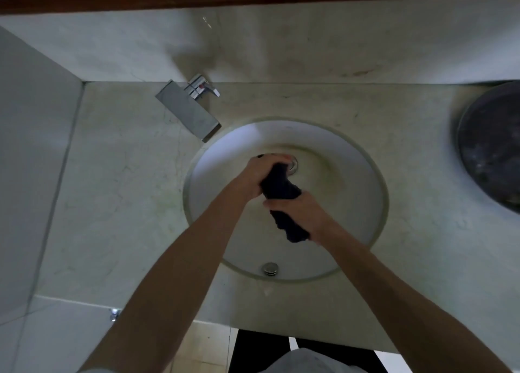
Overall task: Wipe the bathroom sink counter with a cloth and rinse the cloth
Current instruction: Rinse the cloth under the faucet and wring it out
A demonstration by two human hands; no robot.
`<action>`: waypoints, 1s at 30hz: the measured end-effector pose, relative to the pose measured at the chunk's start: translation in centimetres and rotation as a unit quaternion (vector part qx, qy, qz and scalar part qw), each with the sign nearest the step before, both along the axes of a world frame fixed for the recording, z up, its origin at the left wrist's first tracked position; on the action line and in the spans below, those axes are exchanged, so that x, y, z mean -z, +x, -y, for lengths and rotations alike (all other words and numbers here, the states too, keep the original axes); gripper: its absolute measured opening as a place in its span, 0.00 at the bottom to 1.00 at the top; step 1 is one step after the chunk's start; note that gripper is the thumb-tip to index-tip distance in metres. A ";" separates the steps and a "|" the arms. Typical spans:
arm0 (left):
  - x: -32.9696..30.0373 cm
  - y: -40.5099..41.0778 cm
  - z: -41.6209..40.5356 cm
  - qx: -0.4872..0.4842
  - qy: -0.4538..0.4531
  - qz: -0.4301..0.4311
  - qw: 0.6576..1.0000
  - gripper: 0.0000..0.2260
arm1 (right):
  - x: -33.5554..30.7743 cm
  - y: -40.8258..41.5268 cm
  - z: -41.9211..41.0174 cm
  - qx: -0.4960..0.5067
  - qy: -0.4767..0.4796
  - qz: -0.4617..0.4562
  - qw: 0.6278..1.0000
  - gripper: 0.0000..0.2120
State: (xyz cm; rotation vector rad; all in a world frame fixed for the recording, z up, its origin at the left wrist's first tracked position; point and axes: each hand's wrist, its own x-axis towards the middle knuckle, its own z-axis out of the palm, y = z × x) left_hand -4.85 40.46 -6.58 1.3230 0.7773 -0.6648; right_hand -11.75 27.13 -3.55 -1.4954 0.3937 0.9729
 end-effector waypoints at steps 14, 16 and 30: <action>-3.0 0.0 -2.2 -0.002 -0.157 0.003 0.988 0.16 | 0.6 2.6 3.1 -0.035 0.061 -0.058 0.996 0.15; -3.7 -0.7 -4.1 -0.030 -0.262 0.024 0.964 0.18 | -0.6 2.7 4.3 -0.005 0.152 -0.122 0.981 0.20; -3.9 -0.7 1.1 -0.122 -0.522 0.212 0.817 0.32 | -2.8 -0.4 -0.2 0.069 0.654 -0.271 0.702 0.21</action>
